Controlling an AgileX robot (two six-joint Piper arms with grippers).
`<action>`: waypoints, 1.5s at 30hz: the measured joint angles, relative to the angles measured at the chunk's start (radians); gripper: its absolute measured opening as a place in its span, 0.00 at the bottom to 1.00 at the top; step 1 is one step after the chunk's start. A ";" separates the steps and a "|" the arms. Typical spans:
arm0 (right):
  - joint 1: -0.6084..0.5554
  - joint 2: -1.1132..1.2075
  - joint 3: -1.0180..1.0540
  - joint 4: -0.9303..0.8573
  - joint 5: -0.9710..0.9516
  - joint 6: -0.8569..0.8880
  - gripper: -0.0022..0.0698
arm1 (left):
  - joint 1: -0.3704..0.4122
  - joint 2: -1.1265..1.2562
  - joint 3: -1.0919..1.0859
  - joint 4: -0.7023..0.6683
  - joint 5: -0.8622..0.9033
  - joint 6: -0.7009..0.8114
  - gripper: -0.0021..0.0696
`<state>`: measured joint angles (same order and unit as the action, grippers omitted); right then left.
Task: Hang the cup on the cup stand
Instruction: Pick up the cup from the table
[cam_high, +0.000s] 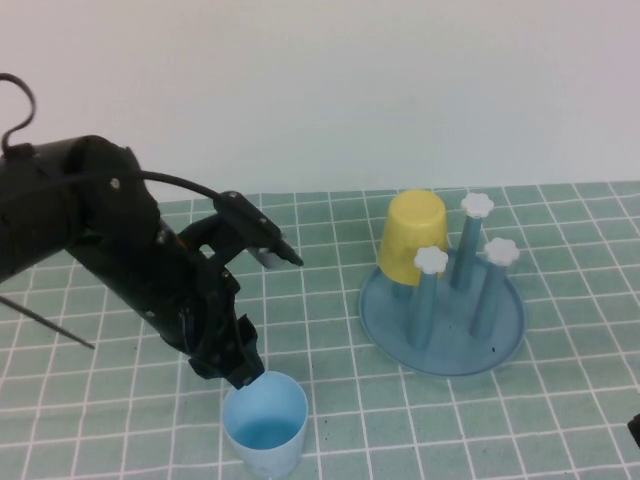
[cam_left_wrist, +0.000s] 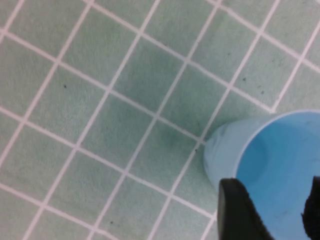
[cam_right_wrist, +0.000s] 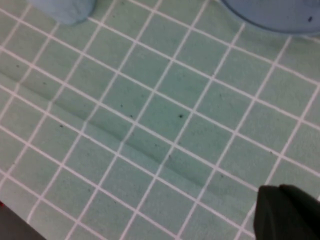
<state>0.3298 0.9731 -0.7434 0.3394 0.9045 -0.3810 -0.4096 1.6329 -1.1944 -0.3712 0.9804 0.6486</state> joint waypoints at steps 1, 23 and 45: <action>0.007 0.012 0.000 -0.015 -0.002 0.016 0.03 | -0.002 0.006 -0.002 0.007 0.006 0.000 0.43; 0.275 0.263 0.000 -0.443 -0.262 0.525 0.03 | -0.002 0.095 -0.004 -0.002 -0.007 -0.013 0.43; 0.275 0.263 -0.002 -0.441 -0.252 0.541 0.03 | -0.002 0.178 -0.004 -0.038 -0.008 0.033 0.03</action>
<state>0.6052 1.2363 -0.7450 -0.1012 0.6523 0.1595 -0.4112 1.8113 -1.1984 -0.4090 0.9728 0.6812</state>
